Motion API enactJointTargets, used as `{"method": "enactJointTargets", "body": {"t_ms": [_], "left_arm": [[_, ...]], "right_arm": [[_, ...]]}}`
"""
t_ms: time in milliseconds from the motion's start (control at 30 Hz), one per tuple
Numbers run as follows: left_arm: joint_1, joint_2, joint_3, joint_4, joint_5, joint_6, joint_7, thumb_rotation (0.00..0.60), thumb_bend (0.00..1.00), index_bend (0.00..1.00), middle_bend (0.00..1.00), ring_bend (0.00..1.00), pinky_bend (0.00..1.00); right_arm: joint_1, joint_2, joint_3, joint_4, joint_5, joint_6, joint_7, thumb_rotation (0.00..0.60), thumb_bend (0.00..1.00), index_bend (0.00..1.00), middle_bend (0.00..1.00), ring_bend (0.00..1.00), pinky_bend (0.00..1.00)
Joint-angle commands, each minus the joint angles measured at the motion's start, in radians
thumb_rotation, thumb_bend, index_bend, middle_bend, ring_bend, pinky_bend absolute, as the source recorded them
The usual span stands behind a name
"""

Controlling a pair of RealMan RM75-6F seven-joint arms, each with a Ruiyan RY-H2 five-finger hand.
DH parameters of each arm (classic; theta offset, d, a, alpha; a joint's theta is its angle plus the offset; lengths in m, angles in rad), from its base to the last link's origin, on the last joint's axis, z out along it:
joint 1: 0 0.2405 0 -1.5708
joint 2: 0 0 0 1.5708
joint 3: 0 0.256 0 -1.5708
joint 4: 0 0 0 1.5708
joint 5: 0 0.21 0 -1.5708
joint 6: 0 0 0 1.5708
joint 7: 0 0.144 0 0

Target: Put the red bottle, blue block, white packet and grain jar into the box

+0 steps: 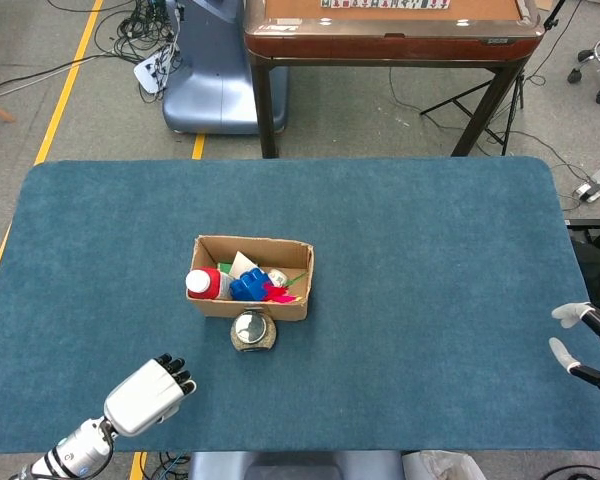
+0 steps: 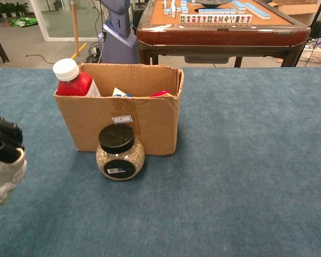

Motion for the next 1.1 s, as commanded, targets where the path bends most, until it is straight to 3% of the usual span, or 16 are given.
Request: {"method": "enactJointTargets", "body": {"t_ms": [33,300,567,767,1100], "left_arm": [[0.009,0.034,-0.029,-0.035,0.01,0.037,0.017,0.6,0.17,0.69,0.67,0.46,0.56],[-0.005,0.095,-0.119,-0.115,0.012,0.089,0.029,0.6,0.17,0.69,0.68,0.47,0.58],[-0.086,0.108,-0.259,-0.212,-0.049,0.034,0.065,0.6,0.17,0.69,0.68,0.47,0.59],[-0.181,0.031,-0.352,-0.219,-0.165,-0.078,0.073,0.6,0.17,0.69,0.68,0.47,0.59],[-0.302,-0.158,-0.429,-0.086,-0.26,-0.156,0.087,0.6,0.17,0.69,0.68,0.47,0.59]], "right_arm": [[0.0,0.0,-0.001,-0.001,-0.002,-0.001,-0.002,0.6,0.29,0.45,0.53,0.43,0.58],[-0.001,-0.002,-0.002,-0.003,-0.006,0.002,-0.006,0.6,0.28,0.45,0.53,0.43,0.58],[0.001,-0.004,-0.003,-0.003,-0.006,-0.002,-0.014,0.6,0.29,0.45,0.53,0.43,0.58],[0.0,-0.002,-0.002,-0.003,-0.004,-0.001,-0.011,0.6,0.29,0.45,0.53,0.43,0.58],[-0.003,0.005,0.003,0.001,0.002,0.008,0.009,0.6,0.29,0.45,0.53,0.43,0.58]]}}
